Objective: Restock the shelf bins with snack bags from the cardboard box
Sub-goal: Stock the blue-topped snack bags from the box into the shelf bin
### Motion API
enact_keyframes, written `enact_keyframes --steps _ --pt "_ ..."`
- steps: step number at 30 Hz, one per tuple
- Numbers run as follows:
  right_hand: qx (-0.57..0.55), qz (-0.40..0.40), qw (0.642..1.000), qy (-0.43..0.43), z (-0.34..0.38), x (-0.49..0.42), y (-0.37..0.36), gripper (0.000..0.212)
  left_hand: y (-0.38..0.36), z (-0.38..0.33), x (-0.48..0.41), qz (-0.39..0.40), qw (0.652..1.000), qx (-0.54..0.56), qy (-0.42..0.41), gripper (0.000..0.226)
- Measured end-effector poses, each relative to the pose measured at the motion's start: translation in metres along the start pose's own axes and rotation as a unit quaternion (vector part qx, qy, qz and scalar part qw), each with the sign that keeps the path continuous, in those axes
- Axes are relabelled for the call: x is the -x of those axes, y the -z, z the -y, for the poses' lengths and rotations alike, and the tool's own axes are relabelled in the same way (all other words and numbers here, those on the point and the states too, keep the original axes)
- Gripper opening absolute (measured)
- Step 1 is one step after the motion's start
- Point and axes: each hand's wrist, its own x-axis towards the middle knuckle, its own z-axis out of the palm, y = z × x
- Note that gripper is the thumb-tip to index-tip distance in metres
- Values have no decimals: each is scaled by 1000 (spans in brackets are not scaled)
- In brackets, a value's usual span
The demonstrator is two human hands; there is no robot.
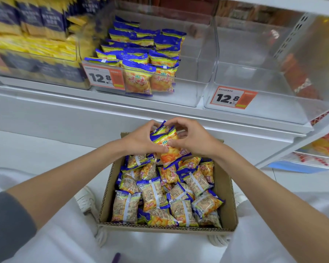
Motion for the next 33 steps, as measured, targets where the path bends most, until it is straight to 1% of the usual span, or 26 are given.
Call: enact_keyframes --steps 2,4,6,8,10,11,12,14,16,17,19,21,24,28,29,31,33 --pt "39 7 999 11 5 0 1 63 5 -5 1 -23 999 -38 -26 92" --pt "76 22 996 27 16 -1 5 77 12 -19 5 -43 997 -29 -63 83" --pt "99 30 994 35 35 -2 15 89 24 -36 7 -56 994 -35 -91 79" --pt "118 36 992 33 59 -4 28 97 42 -59 8 -53 990 -73 -109 78" --pt "164 22 986 37 80 -9 45 99 62 -84 9 -25 990 -78 -112 84" --pt "184 4 982 41 89 -11 55 96 73 -96 11 -16 991 -77 -105 84" --pt "192 -20 980 48 98 -13 65 90 86 -107 12 -21 992 -80 -99 78" --pt "190 -82 977 59 111 -17 86 69 110 -122 11 -64 988 -102 -94 59" --pt "183 -164 967 67 121 -20 105 47 133 -130 5 -120 982 -104 -107 47" --pt "176 -208 959 75 123 -22 112 41 141 -133 2 -141 979 -92 -119 44" --pt "158 -278 944 88 124 -30 124 38 152 -140 -6 -161 974 -69 -142 43" --pt "157 -314 932 92 122 -41 129 38 154 -147 -15 -152 975 -50 -151 42" --pt "193 -311 926 89 115 -54 132 33 146 -151 -33 -108 982 -66 -139 42" --pt "231 -287 927 68 104 -67 133 32 133 -141 -54 -69 971 -198 -114 48" --pt "233 -287 927 64 102 -69 133 32 131 -138 -57 -62 970 -212 -104 49" --pt "248 -288 924 47 97 -73 133 33 130 -132 -64 -51 975 -197 -86 49" --pt "282 -276 919 28 93 -75 132 40 130 -130 -64 -57 979 -179 -83 44"
